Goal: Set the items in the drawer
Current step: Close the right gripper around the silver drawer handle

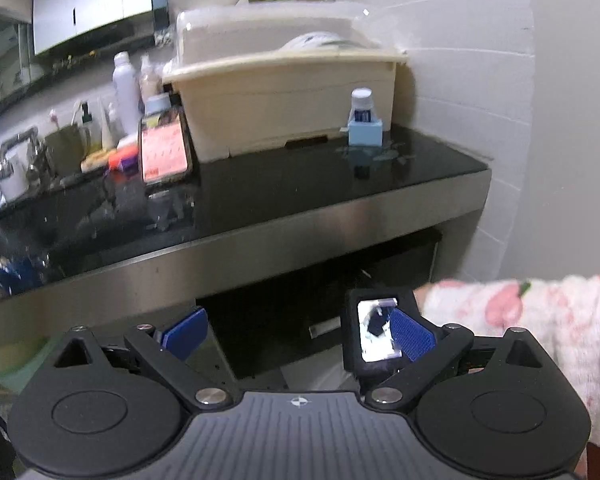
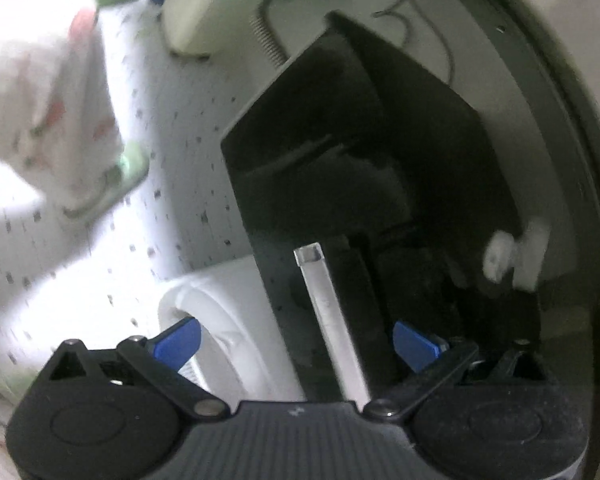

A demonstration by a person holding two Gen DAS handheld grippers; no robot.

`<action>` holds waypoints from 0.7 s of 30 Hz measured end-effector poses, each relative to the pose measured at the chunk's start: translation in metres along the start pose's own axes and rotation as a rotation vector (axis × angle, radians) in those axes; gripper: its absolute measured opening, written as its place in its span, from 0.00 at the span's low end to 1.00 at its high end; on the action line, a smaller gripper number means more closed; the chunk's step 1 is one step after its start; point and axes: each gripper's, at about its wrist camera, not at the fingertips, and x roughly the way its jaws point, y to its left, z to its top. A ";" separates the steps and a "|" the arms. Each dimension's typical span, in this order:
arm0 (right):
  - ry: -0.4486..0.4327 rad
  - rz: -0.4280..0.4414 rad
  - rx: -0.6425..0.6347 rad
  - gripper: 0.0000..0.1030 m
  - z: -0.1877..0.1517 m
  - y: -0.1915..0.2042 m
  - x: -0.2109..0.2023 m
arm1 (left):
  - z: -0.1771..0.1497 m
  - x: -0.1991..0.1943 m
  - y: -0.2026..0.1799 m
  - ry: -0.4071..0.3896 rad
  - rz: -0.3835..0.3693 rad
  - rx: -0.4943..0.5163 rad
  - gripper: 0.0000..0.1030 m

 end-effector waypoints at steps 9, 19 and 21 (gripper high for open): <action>0.069 0.048 -0.144 1.00 0.008 0.002 0.034 | -0.028 0.005 0.014 -0.010 -0.015 -0.058 0.96; 0.096 0.097 -0.189 1.00 0.007 0.010 0.063 | -0.046 0.009 0.023 -0.016 0.032 -0.065 0.99; 0.099 0.091 -0.186 1.00 0.006 0.013 0.068 | -0.047 0.012 0.024 -0.004 0.025 -0.064 0.99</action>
